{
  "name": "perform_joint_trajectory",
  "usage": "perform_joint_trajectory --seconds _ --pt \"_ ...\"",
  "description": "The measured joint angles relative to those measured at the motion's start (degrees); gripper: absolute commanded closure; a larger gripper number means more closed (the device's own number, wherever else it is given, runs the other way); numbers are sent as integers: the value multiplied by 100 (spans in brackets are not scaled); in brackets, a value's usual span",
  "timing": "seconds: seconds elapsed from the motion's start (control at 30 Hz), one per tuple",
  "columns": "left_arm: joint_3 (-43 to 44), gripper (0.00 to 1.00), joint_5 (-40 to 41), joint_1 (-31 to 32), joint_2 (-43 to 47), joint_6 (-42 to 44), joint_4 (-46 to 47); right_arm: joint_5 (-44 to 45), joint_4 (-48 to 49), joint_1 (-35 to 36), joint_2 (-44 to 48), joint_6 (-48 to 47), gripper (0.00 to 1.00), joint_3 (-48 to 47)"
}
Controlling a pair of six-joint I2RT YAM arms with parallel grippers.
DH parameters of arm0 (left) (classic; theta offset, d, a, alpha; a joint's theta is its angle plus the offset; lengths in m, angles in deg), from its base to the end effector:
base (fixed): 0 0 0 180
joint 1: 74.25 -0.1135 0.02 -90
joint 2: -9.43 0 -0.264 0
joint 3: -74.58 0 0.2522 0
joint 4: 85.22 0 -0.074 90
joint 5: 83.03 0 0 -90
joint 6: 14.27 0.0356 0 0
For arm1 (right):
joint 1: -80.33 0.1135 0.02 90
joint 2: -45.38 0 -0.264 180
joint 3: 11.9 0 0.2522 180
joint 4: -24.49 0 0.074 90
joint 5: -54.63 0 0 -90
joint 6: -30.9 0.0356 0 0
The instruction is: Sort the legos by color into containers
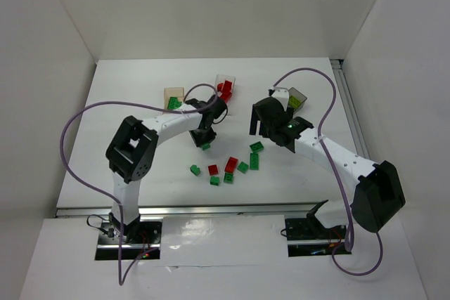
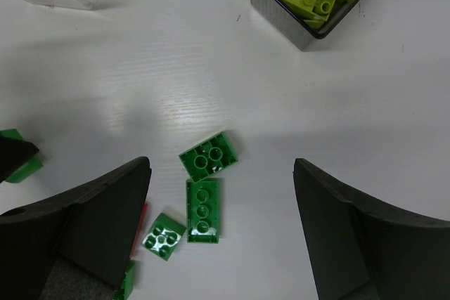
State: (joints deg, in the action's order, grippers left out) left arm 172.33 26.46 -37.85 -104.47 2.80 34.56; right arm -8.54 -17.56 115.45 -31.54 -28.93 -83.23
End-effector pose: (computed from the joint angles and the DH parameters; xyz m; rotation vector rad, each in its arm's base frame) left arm 0.3246 -0.2246 0.1802 -0.9084 2.5736 0.0050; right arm 0.2403 0.1494 0.2679 0.1121 2.2881 0.0187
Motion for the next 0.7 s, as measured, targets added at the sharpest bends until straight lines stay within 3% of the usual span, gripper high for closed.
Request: perform_joint_trajectory --seconds 0.2,0.37,0.53,0.7 --pt "236 84 518 -254 562 1137 -2 -227 20 17 0 9 12 11" --pt "708 83 664 -1036 999 2170 254 -669 173 492 -15 243 14 173" --pt "1182 82 352 -1930 824 3001 485 -1080 470 1257 -444 660 17 188" --pt "1578 79 -4 -2236 219 3434 527 -1121 599 1478 -964 922 18 186"
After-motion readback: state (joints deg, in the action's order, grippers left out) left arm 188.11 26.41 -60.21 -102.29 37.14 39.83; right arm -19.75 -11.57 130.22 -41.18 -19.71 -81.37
